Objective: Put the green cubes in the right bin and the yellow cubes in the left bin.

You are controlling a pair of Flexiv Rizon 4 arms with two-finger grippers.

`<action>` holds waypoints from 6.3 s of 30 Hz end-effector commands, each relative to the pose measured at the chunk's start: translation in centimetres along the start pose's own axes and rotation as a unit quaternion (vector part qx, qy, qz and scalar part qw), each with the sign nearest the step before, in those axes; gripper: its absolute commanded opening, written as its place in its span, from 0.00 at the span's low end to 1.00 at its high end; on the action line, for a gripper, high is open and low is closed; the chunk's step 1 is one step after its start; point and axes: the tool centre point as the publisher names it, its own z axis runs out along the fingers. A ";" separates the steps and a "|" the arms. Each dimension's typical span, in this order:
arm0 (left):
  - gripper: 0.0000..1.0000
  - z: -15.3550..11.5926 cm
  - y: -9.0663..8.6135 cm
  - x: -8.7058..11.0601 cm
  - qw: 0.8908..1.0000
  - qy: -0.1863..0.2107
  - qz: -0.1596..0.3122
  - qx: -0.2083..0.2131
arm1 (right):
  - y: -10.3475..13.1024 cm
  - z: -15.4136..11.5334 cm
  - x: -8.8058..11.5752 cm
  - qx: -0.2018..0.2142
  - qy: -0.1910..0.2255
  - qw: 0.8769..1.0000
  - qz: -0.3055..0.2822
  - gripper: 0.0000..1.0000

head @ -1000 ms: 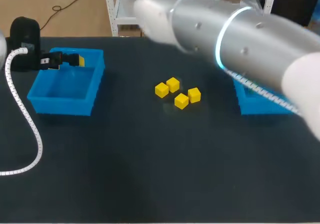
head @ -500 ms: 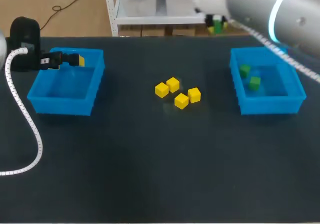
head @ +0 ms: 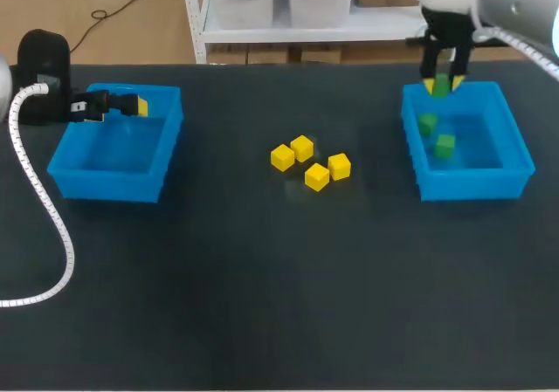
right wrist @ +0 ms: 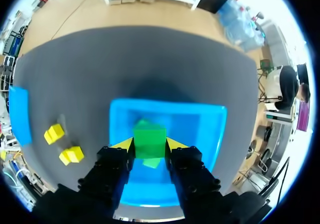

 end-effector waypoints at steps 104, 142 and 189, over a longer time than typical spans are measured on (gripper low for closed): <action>1.00 18.5 -13.3 2.9 0.893 0.374 0.244 -0.058 | 0.3 1.9 4.2 0.009 -0.291 0.957 0.008 1.00; 0.00 23.7 -10.7 7.3 0.885 0.401 0.211 -0.111 | 0.3 1.9 4.2 0.009 -0.291 0.957 0.008 1.00; 0.00 3.5 7.2 2.4 0.906 0.238 0.013 -0.351 | 0.3 1.9 4.2 0.009 -0.291 0.957 0.008 1.00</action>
